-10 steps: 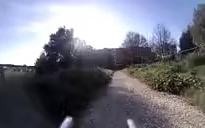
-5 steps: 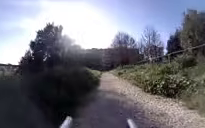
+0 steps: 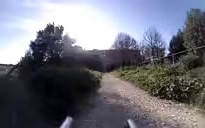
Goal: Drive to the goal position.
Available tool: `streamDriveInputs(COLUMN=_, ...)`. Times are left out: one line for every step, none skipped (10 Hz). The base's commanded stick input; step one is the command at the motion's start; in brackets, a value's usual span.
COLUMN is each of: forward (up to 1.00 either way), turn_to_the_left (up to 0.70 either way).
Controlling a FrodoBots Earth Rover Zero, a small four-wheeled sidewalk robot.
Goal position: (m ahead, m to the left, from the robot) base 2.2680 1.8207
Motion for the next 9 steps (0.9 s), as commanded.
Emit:
streamDriveInputs(forward=0.50, turn_to_the_left=-0.20)
streamDriveInputs(forward=0.50, turn_to_the_left=-0.27)
streamDriveInputs(forward=0.50, turn_to_the_left=-0.20)
streamDriveInputs(forward=0.50, turn_to_the_left=-0.11)
streamDriveInputs(forward=0.50, turn_to_the_left=-0.03)
streamDriveInputs(forward=0.50, turn_to_the_left=0.00)
streamDriveInputs(forward=0.50, turn_to_the_left=0.00)
streamDriveInputs(forward=0.50, turn_to_the_left=0.00)
streamDriveInputs(forward=0.50, turn_to_the_left=0.00)
